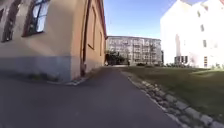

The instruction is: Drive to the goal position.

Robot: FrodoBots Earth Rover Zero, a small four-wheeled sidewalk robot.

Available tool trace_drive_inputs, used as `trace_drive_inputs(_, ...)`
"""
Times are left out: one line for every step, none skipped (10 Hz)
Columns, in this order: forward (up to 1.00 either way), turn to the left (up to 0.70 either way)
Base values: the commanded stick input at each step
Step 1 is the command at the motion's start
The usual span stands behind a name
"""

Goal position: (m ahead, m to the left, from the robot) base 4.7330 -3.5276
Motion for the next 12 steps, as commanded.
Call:
trace_drive_inputs(0.7,0.0)
trace_drive_inputs(0.7,0.0)
trace_drive_inputs(0.7,0.0)
trace_drive_inputs(0.7,-0.04)
trace_drive_inputs(0.7,-0.04)
trace_drive_inputs(0.7,0.0)
trace_drive_inputs(0.7,0.0)
trace_drive_inputs(0.7,0.0)
trace_drive_inputs(0.7,-0.01)
trace_drive_inputs(0.7,-0.02)
trace_drive_inputs(0.7,-0.09)
trace_drive_inputs(0.7,-0.07)
